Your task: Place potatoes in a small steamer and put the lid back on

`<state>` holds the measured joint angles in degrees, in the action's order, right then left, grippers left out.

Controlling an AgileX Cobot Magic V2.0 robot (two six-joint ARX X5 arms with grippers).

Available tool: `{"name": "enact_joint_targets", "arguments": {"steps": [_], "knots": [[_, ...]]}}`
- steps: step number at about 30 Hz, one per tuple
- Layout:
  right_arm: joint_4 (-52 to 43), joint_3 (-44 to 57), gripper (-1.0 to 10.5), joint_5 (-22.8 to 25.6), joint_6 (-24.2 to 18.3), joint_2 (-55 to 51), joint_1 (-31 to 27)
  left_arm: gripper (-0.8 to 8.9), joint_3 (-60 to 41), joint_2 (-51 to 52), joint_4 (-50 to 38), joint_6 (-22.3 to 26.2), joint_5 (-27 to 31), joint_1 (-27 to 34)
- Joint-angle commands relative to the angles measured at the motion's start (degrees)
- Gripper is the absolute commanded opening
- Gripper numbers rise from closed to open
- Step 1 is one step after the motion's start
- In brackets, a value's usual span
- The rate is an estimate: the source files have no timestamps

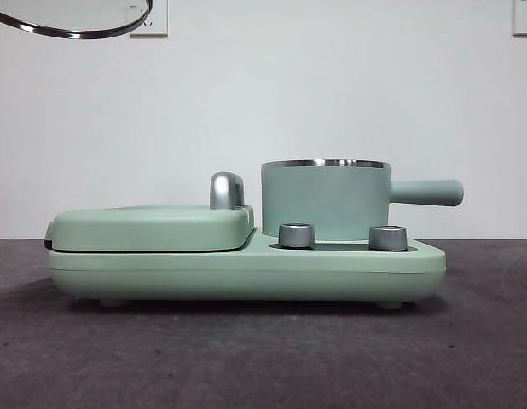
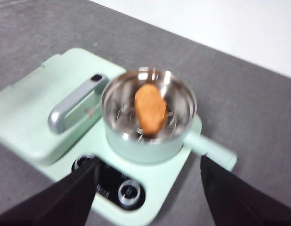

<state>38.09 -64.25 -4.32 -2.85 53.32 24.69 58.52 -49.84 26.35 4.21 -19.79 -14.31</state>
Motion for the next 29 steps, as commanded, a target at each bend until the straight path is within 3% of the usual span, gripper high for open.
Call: {"name": "enact_joint_targets", "arguments": {"steps": [1,8,15,25,29], "knots": [[0.59,3.89,3.2,-0.2,4.63,-4.37,0.35,0.09,0.87,-0.55,-2.21,-0.42,-0.42,-1.4],[0.81,11.8,3.2,-0.17,7.13,-15.28,0.35,0.1,0.87,-4.7,-5.42,-0.46,-0.39,-6.4],[0.98,12.94,3.2,0.07,7.17,-22.32,0.35,0.1,0.87,-11.58,-16.0,-0.9,-0.35,-11.8],[4.7,12.94,3.2,-0.11,7.17,-23.93,0.35,0.1,1.51,-24.06,-34.97,-4.98,4.66,-18.34],[5.81,12.94,3.2,-0.11,7.13,-23.93,0.35,0.1,4.57,-29.88,-36.63,-4.87,5.29,-19.5]]}}
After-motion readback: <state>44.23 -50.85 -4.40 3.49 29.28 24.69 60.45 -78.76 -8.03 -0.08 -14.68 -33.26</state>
